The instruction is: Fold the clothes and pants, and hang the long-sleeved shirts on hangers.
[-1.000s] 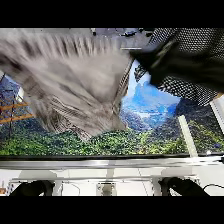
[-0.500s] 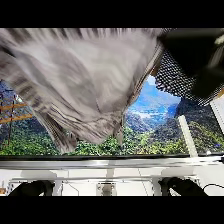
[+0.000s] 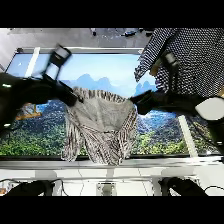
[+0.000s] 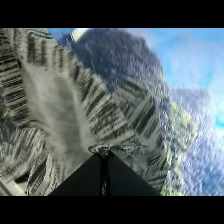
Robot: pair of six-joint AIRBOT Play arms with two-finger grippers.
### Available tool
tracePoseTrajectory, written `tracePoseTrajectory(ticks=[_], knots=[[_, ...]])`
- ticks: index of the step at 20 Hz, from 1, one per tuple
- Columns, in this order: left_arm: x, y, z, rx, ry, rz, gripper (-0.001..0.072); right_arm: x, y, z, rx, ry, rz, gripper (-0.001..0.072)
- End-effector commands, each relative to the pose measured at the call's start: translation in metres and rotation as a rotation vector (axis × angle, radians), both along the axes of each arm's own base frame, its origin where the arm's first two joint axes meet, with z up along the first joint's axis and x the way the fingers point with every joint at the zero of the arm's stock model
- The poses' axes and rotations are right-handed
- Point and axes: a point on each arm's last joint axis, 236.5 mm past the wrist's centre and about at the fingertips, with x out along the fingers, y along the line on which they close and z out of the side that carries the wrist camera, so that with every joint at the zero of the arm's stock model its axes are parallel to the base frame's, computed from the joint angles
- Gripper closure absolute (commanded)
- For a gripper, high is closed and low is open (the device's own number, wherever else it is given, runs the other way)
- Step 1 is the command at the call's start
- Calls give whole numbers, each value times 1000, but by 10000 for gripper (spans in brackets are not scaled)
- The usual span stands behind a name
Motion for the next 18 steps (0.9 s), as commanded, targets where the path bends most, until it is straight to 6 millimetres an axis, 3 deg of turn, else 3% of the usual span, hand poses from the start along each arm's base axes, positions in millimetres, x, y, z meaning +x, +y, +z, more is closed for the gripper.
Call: tracePoseTrajectory(ticks=[1,6,7,9,10,14,15,18], knots=[[-6,2,-72,36,130,32,684,-14,5,-60,-31,115,8,671],[-10,4,-83,45,149,33,684,-37,10,-114,-119,163,74,659],[-10,4,-83,45,149,33,684,-39,6,-121,-158,155,97,558],[-10,3,-83,44,150,32,684,-34,-2,-124,-230,91,128,269],[-11,2,-83,37,154,31,684,-26,-4,-118,-252,31,142,222],[-18,-11,-83,-11,178,1,684,30,0,-71,-273,-283,104,256],[-20,-16,-82,-25,184,-20,684,35,4,-78,-297,-278,140,256],[-25,-26,-81,-56,197,-55,684,23,34,-134,-317,-128,363,251]])
